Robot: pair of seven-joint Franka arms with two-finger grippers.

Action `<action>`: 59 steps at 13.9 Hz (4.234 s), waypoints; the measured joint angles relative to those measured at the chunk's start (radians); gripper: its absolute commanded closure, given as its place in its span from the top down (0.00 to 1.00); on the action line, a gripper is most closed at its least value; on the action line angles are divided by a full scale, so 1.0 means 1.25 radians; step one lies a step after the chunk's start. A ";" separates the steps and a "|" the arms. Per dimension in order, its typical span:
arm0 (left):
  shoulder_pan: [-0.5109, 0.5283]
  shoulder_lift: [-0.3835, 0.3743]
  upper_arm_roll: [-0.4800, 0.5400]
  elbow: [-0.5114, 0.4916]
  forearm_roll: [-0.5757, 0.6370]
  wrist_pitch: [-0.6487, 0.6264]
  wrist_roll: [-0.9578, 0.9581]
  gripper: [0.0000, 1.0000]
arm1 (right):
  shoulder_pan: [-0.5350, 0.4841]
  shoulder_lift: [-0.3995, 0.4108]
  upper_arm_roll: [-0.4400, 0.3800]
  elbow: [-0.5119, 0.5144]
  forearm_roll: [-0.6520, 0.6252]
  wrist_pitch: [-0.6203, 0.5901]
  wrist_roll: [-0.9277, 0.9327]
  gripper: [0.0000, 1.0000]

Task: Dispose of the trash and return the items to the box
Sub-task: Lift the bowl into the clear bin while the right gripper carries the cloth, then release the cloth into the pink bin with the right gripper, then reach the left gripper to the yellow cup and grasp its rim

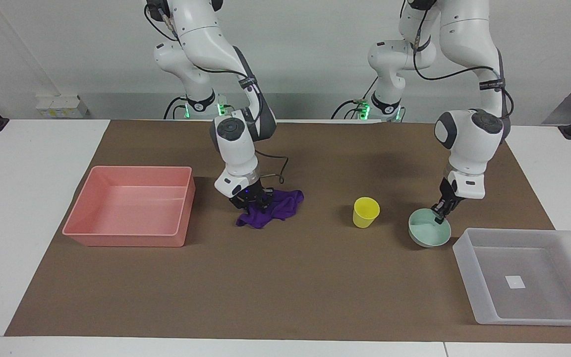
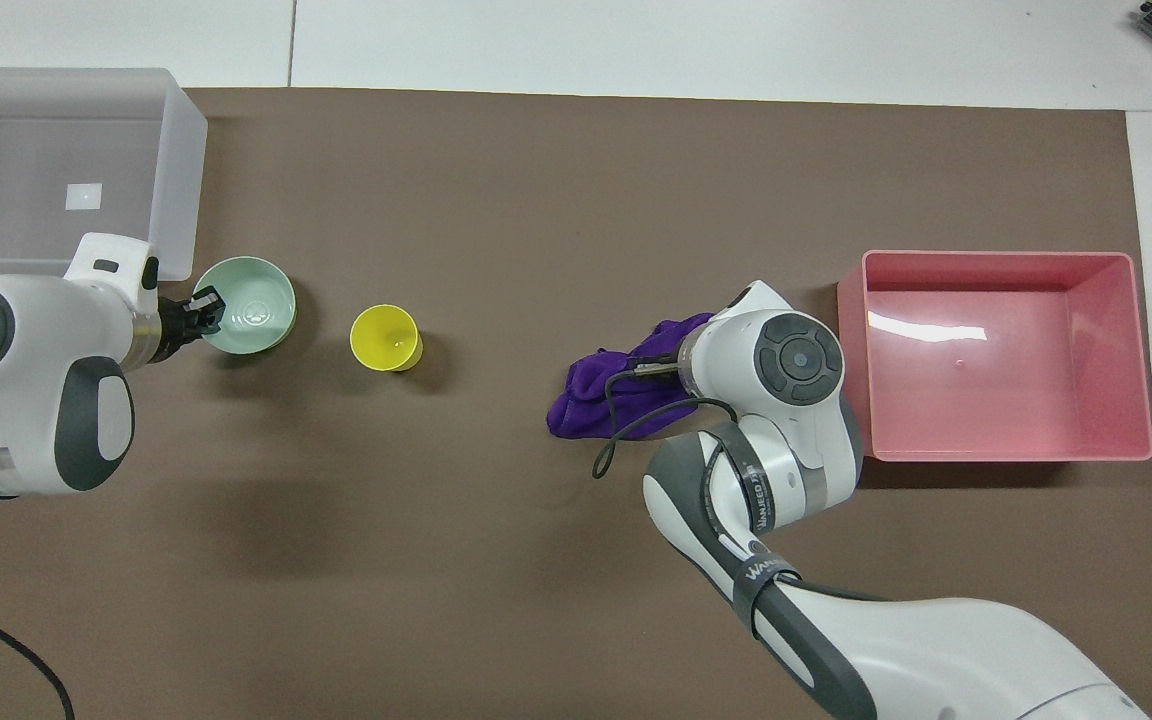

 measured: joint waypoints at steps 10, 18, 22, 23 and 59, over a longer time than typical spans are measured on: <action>0.089 0.073 0.013 0.340 0.001 -0.151 0.180 0.00 | 0.004 -0.131 -0.008 0.063 -0.030 -0.217 0.132 0.00; 0.191 0.318 0.013 0.609 0.001 -0.113 0.234 0.00 | -0.152 -0.271 -0.012 0.175 -0.133 -0.449 0.099 0.00; 0.200 0.390 0.013 0.621 0.006 -0.037 0.256 0.00 | -0.274 -0.342 -0.014 0.180 -0.134 -0.519 -0.063 0.00; 0.200 0.402 0.013 0.621 0.010 -0.020 0.257 0.00 | -0.312 -0.349 -0.015 0.179 -0.134 -0.524 -0.110 0.00; 0.011 0.091 -0.066 0.463 0.014 -0.545 0.309 1.00 | -0.399 -0.344 0.008 0.244 -0.143 -0.657 -0.098 1.00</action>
